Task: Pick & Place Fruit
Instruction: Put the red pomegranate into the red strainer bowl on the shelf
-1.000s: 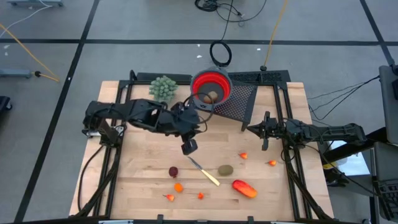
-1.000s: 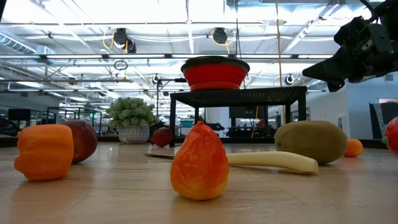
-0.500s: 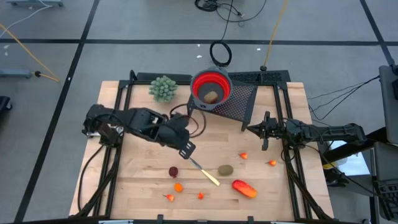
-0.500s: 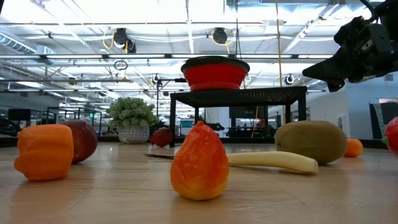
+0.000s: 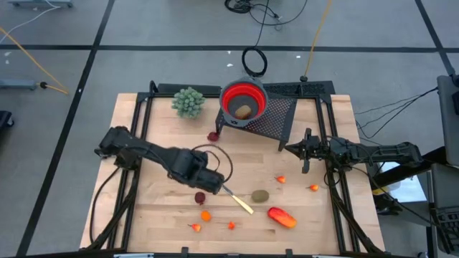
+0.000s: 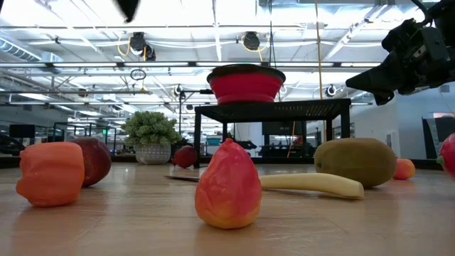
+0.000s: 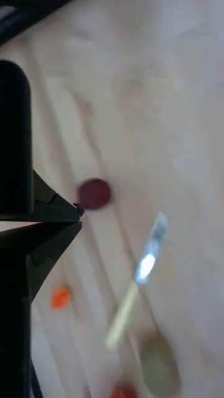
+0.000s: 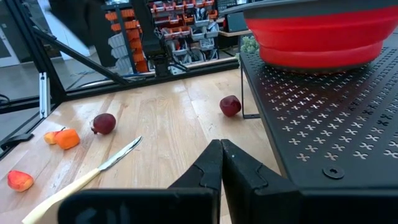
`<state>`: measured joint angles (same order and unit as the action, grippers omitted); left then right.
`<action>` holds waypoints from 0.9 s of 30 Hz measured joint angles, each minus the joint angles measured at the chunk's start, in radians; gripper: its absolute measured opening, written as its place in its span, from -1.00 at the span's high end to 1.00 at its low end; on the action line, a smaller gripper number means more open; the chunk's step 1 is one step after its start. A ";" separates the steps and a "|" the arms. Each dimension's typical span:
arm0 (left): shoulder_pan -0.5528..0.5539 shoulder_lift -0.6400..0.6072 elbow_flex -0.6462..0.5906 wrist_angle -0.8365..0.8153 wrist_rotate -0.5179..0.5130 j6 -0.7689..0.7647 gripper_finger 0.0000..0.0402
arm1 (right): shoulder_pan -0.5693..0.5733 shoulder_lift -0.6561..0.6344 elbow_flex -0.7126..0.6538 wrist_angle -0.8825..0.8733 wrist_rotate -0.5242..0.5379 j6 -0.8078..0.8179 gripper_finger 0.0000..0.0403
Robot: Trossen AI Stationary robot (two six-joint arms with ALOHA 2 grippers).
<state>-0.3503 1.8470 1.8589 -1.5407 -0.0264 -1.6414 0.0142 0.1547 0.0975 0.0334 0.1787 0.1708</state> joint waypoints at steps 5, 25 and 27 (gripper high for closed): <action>-0.006 0.000 -0.170 0.065 0.149 -0.040 0.95 | 0.000 0.000 0.000 0.000 0.000 0.000 1.00; -0.040 -0.001 -0.385 0.361 0.119 -0.136 0.61 | 0.000 0.000 0.000 0.000 0.000 0.000 1.00; -0.044 -0.001 -0.390 0.381 0.109 -0.141 0.46 | 0.000 0.000 0.000 0.000 0.000 0.000 1.00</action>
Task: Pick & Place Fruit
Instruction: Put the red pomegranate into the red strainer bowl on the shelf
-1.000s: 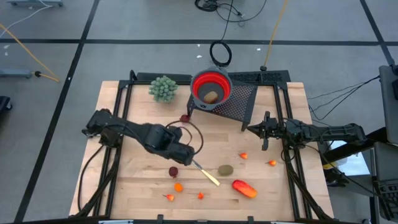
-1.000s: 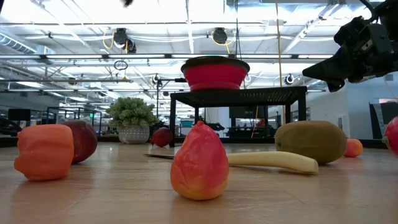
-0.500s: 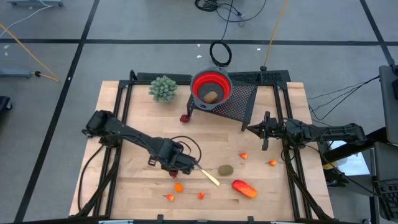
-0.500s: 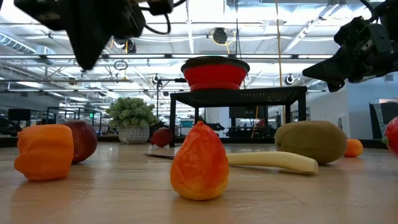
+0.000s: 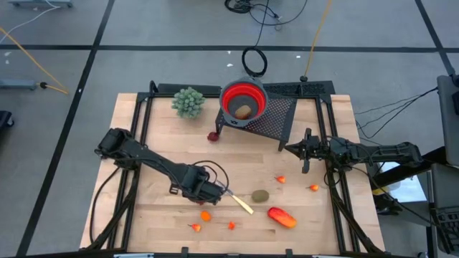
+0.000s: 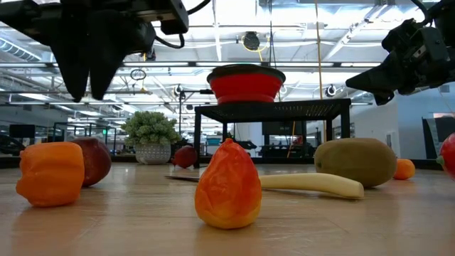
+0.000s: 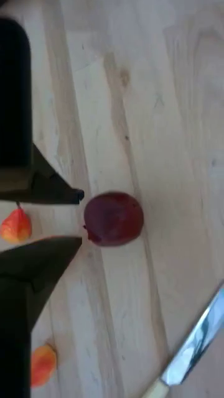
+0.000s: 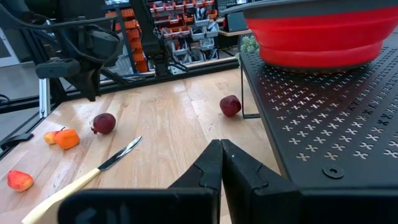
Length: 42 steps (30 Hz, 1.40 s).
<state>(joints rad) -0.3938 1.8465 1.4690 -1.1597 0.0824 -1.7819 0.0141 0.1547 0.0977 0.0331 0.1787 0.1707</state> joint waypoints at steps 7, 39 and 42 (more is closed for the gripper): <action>-0.014 0.000 0.000 0.021 -0.039 -0.041 -0.09 | 0.000 0.000 0.000 0.000 0.000 0.000 1.00; -0.017 -0.002 -0.330 0.459 -0.030 -0.203 -0.49 | 0.000 0.000 0.000 0.000 0.003 0.000 1.00; -0.017 -0.002 -0.335 0.461 -0.033 -0.198 -0.49 | 0.000 0.000 0.000 0.000 0.003 0.000 1.00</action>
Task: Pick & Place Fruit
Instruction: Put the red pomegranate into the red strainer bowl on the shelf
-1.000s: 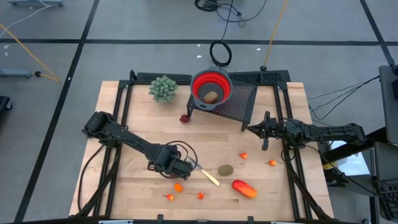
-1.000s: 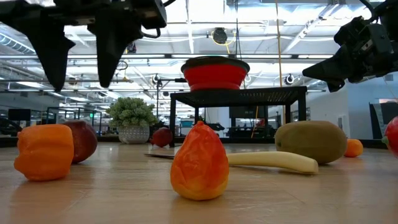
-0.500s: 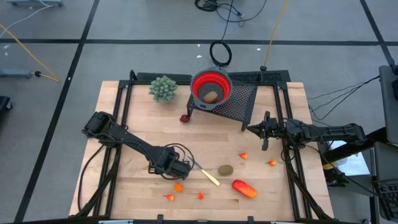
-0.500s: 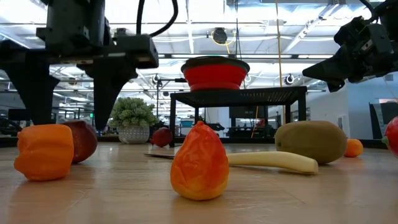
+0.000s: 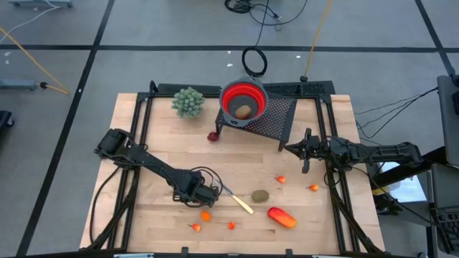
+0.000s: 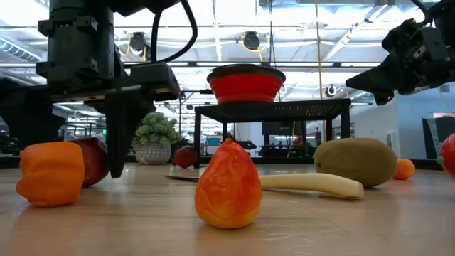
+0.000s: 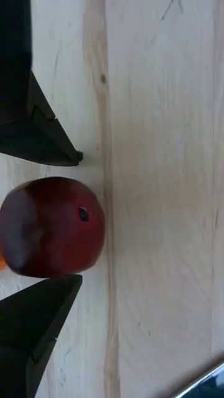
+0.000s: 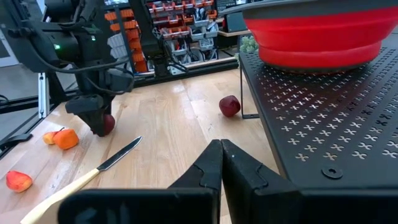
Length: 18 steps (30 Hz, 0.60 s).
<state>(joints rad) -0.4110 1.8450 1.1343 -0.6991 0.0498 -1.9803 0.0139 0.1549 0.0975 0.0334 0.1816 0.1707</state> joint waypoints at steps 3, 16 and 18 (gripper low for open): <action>0.000 0.000 0.000 0.001 -0.006 0.014 -0.48 | 0.000 0.000 0.000 0.000 0.000 0.000 1.00; 0.001 0.000 0.000 -0.006 -0.011 0.005 0.08 | 0.000 0.000 0.000 0.000 0.001 0.000 1.00; 0.001 0.000 0.000 -0.006 -0.018 0.008 0.15 | 0.000 0.000 0.000 0.000 0.001 0.000 1.00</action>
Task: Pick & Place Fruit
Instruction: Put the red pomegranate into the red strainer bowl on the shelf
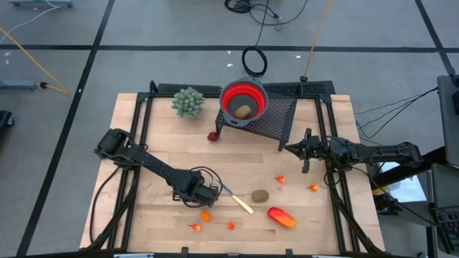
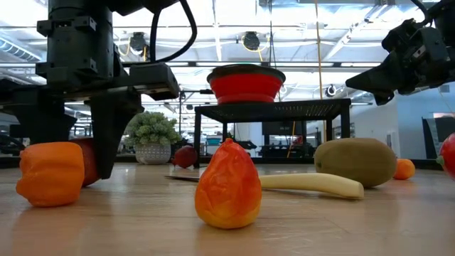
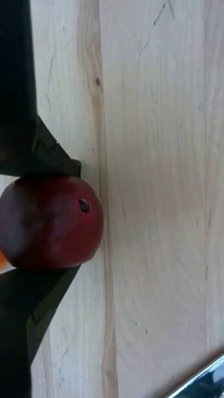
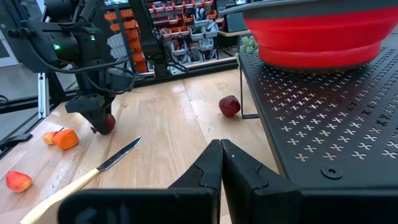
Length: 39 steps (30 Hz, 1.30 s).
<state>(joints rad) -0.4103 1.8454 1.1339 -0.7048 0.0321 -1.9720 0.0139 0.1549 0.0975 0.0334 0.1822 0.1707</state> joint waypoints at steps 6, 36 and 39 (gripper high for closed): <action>0.000 -0.007 0.000 -0.017 0.001 0.031 0.10 | 0.000 0.000 0.000 0.000 0.000 0.000 1.00; -0.031 -0.525 0.000 0.378 -0.689 1.052 0.09 | 0.000 0.000 0.000 0.000 0.000 -0.089 1.00; -0.030 -0.525 0.000 0.527 -0.678 1.234 0.08 | 0.000 0.000 0.000 0.000 0.000 -0.104 1.00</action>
<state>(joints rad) -0.4407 1.3209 1.1339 -0.1775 -0.6460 -0.7383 0.0138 0.1547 0.0975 0.0334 0.1825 0.0664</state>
